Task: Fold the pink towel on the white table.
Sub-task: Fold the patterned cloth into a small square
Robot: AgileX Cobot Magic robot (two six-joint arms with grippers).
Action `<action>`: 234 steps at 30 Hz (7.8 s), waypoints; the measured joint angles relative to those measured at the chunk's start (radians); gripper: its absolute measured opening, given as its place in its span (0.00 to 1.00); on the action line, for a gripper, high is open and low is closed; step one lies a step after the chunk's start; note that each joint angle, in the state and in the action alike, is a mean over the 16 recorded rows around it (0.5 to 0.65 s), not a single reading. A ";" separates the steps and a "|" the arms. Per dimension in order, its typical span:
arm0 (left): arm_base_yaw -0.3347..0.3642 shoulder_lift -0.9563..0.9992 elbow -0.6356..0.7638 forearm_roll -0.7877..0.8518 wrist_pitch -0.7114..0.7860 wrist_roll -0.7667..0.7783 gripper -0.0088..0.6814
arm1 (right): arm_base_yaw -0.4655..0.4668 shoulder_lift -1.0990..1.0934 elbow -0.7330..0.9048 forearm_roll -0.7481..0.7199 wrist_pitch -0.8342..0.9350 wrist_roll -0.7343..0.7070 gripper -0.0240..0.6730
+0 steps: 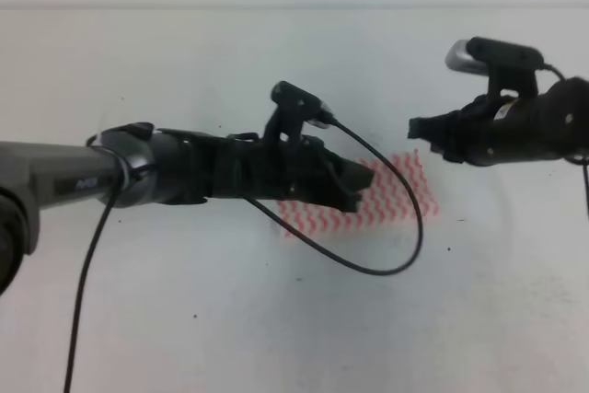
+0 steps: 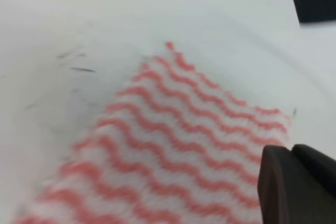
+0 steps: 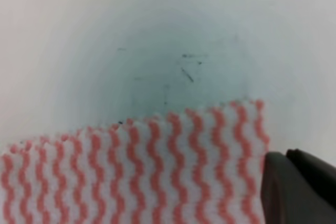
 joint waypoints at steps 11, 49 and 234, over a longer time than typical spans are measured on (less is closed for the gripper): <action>-0.085 0.039 -0.083 0.002 -0.111 -0.016 0.01 | -0.087 -0.119 -0.033 -0.046 0.146 0.004 0.01; -0.134 0.081 -0.160 0.520 -0.075 -0.399 0.01 | -0.107 -0.171 -0.033 -0.039 0.170 0.003 0.01; 0.164 -0.009 -0.148 0.905 0.186 -0.765 0.00 | 0.031 0.248 -0.187 -0.043 0.456 0.106 0.20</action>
